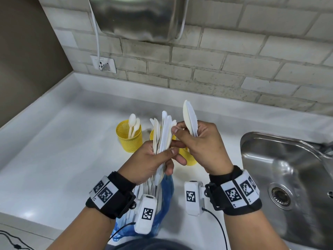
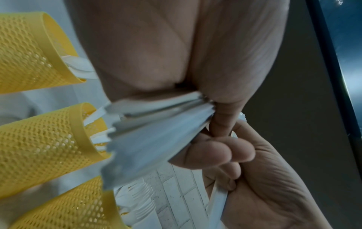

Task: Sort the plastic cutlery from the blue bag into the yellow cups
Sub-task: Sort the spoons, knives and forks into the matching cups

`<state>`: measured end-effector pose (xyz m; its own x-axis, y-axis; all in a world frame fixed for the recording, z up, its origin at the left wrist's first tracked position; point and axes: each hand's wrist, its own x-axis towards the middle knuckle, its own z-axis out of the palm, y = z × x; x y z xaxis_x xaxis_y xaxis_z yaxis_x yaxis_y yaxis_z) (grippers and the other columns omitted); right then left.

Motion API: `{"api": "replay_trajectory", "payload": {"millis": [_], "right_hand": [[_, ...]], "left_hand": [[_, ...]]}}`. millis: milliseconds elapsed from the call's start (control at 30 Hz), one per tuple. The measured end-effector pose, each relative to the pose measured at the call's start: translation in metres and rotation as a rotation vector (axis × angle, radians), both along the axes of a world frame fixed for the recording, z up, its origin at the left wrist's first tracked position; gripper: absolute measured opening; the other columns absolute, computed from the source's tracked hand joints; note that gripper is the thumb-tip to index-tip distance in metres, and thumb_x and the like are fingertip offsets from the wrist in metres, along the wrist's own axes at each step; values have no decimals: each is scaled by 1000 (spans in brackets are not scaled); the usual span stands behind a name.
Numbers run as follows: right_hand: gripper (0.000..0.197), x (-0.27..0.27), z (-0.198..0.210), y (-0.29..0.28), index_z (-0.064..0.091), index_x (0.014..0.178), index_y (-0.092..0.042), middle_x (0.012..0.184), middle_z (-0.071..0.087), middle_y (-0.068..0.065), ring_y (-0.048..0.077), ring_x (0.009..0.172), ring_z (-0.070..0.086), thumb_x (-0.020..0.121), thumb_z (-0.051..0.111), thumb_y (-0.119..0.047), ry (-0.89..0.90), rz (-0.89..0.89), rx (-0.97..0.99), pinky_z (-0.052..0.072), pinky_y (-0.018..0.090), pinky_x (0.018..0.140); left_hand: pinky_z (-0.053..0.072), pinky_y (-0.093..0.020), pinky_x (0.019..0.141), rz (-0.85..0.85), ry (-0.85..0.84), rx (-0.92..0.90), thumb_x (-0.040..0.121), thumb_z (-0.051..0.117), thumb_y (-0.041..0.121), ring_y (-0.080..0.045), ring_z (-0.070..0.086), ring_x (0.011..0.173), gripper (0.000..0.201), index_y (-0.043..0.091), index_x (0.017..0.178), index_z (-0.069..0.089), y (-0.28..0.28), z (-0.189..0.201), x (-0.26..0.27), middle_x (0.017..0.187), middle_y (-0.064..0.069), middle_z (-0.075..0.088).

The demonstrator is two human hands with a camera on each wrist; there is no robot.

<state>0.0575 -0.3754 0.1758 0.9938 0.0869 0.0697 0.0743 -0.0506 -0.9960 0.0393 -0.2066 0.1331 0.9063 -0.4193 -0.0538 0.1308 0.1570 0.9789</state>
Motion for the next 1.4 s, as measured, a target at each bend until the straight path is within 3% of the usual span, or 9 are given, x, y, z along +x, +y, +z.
{"api": "replay_trajectory", "payload": {"millis": [133, 300, 433, 633, 767, 867, 967, 1133, 1400], "right_hand": [[16, -4, 6, 2, 67, 88, 15, 72, 68, 9, 3, 56, 67, 95, 67, 1, -28, -12, 50, 51, 12, 56], [15, -8, 12, 3, 65, 83, 14, 62, 59, -1, -2, 49, 58, 95, 64, 5, -42, -58, 54, 46, 8, 48], [17, -4, 11, 2, 64, 79, 7, 72, 59, 10, 3, 56, 55, 95, 65, 0, -72, -181, 19, 48, 14, 53], [19, 6, -4, -1, 66, 76, -17, 59, 56, -12, 12, 59, 53, 94, 66, -23, -109, -354, 2, 46, 31, 63], [20, 7, -7, -1, 65, 71, -28, 53, 49, -17, 5, 49, 45, 91, 65, -30, -55, -317, 109, 35, 25, 61], [34, 0, -5, 1, 61, 64, -22, 49, 47, -15, 6, 42, 42, 97, 68, -19, -9, -196, 124, 34, 22, 50], [24, -4, -3, 5, 69, 82, -2, 51, 55, -3, 17, 48, 51, 99, 67, -19, 27, -118, 98, 39, 23, 46], [32, 4, -7, 3, 65, 88, -6, 47, 40, -4, 14, 42, 35, 109, 48, -24, 17, -190, 224, 33, 24, 45], [29, 12, 5, -6, 50, 90, -11, 67, 57, 10, 31, 57, 63, 111, 38, -28, -11, -439, 724, 57, 39, 59]], "left_hand": [[53, -32, 59, -14, 11, 8, 97, 60, 25, -21, 59, 55, 23, 18, 114, 74, -1, 1, 0, 96, -20, 76], [53, -34, 62, -24, 10, 50, 98, 58, 24, -22, 61, 58, 30, 11, 123, 69, -2, 1, 0, 97, -18, 76], [55, -31, 62, -37, 2, 64, 100, 57, 23, -19, 63, 59, 31, 9, 125, 68, -2, 2, -2, 97, -16, 77], [57, -28, 59, -8, 48, 33, 98, 56, 29, -22, 67, 65, 35, 9, 125, 67, -2, 2, -1, 101, -17, 77], [45, -25, 51, 21, 52, 40, 97, 57, 32, -19, 60, 58, 33, 11, 119, 70, -2, 1, -1, 101, -16, 77], [40, -24, 50, 27, 45, 41, 96, 58, 33, -17, 56, 55, 33, 10, 117, 70, -2, 1, -1, 99, -16, 78], [39, -23, 49, 22, 32, 36, 96, 57, 33, -17, 56, 55, 33, 9, 116, 70, -3, 3, -1, 97, -16, 77], [39, -24, 50, 35, 20, 47, 96, 58, 34, -15, 50, 54, 34, 14, 119, 71, -1, 3, -2, 99, -14, 78], [40, -24, 50, 8, -25, 37, 100, 57, 26, -16, 40, 50, 25, 14, 114, 74, 0, 0, -2, 78, -9, 70]]}}
